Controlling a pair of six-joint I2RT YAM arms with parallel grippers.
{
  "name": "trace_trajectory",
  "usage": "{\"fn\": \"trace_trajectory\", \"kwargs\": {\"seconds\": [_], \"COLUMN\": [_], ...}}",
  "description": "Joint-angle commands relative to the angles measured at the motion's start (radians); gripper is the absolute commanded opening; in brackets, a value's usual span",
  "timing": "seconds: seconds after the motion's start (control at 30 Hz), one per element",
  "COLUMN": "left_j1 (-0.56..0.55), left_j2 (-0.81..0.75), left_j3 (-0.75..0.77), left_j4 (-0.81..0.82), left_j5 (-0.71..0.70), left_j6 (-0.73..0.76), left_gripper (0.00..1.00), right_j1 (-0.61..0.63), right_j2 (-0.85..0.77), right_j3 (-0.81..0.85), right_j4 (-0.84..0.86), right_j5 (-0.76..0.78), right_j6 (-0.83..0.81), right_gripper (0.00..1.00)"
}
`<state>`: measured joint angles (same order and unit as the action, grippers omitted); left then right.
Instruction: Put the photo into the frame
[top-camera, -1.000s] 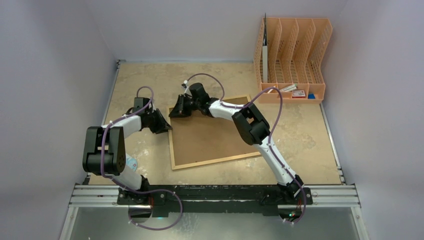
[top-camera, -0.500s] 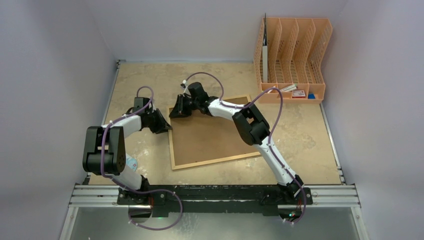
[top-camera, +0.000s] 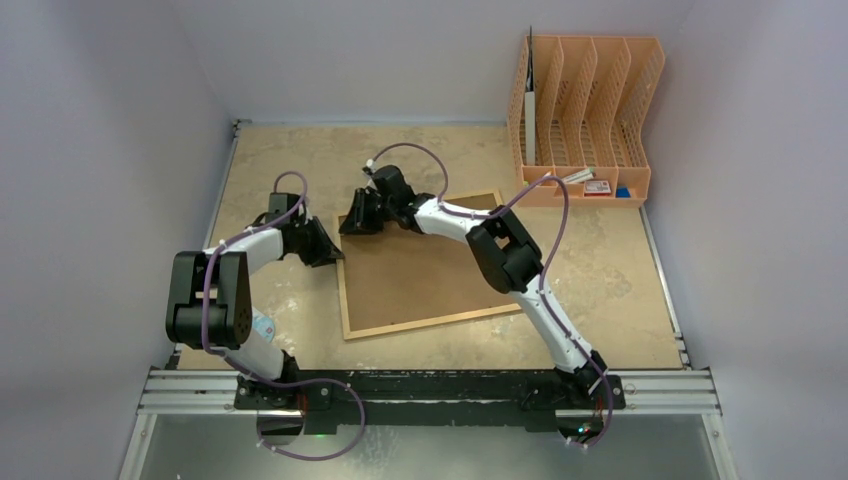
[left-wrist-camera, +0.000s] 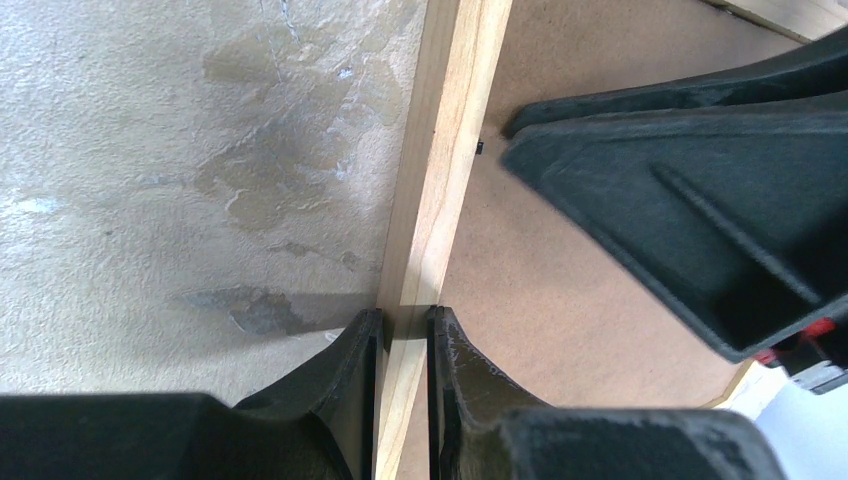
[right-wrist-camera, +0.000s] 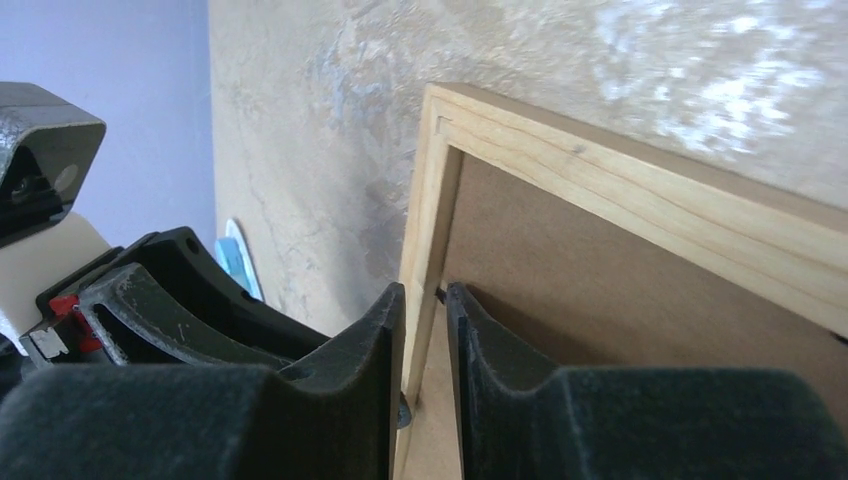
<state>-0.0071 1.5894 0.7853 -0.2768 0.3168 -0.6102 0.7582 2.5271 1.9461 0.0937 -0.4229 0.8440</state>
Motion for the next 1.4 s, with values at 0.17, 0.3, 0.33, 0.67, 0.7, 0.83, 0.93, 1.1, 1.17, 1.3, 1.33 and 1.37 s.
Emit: {"fn": "trace_trajectory", "kwargs": {"seconds": [0.17, 0.3, 0.33, 0.67, 0.7, 0.83, 0.93, 1.1, 1.17, 1.3, 1.33, 1.37], "left_j1": [0.007, 0.007, 0.007, 0.007, 0.005, -0.013, -0.016, -0.022, -0.024, -0.026, -0.025, -0.025], "left_j2": [-0.023, -0.037, -0.036, 0.093, 0.126, 0.288, 0.388, 0.482, 0.491, 0.479, 0.47, 0.461], "left_j3": [0.101, 0.177, 0.207, 0.415, 0.441, 0.56, 0.648, 0.697, 0.684, 0.641, 0.627, 0.614], "left_j4": [-0.165, -0.174, -0.173, 0.013, 0.028, 0.048, 0.038, 0.013, 0.013, 0.01, 0.011, 0.009], "left_j5": [-0.027, -0.014, -0.008, 0.074, 0.082, 0.132, 0.223, 0.308, 0.317, 0.341, 0.341, 0.339], "left_j6": [0.055, 0.08, 0.091, 0.191, 0.21, 0.297, 0.319, 0.338, 0.335, 0.328, 0.327, 0.324], "left_gripper": [0.23, 0.37, 0.39, 0.56, 0.57, 0.58, 0.58, 0.59, 0.59, 0.58, 0.57, 0.56], "right_j1": [-0.106, -0.146, -0.155, -0.198, -0.2, -0.2, -0.201, -0.202, -0.2, -0.201, -0.201, -0.2], "right_j2": [-0.249, -0.395, -0.435, -0.828, -0.851, -0.967, -1.085, -1.246, -1.282, -1.292, -1.286, -1.279], "right_j3": [-0.079, -0.172, -0.206, -0.684, -0.722, -0.862, -0.971, -1.091, -1.138, -1.249, -1.268, -1.282], "right_j4": [-0.164, -0.183, -0.189, -0.209, -0.219, -0.277, -0.35, -0.534, -0.564, -0.54, -0.528, -0.513], "right_j5": [0.293, 0.327, 0.338, 0.329, 0.297, 0.144, 0.039, 0.017, 0.015, -0.004, -0.001, 0.008], "right_j6": [-0.065, -0.092, -0.1, -0.149, -0.162, -0.251, -0.317, -0.331, -0.309, -0.262, -0.251, -0.242], "right_gripper": [0.33, 0.35, 0.35, 0.39, 0.4, 0.43, 0.52, 0.76, 0.81, 0.85, 0.85, 0.86]}}
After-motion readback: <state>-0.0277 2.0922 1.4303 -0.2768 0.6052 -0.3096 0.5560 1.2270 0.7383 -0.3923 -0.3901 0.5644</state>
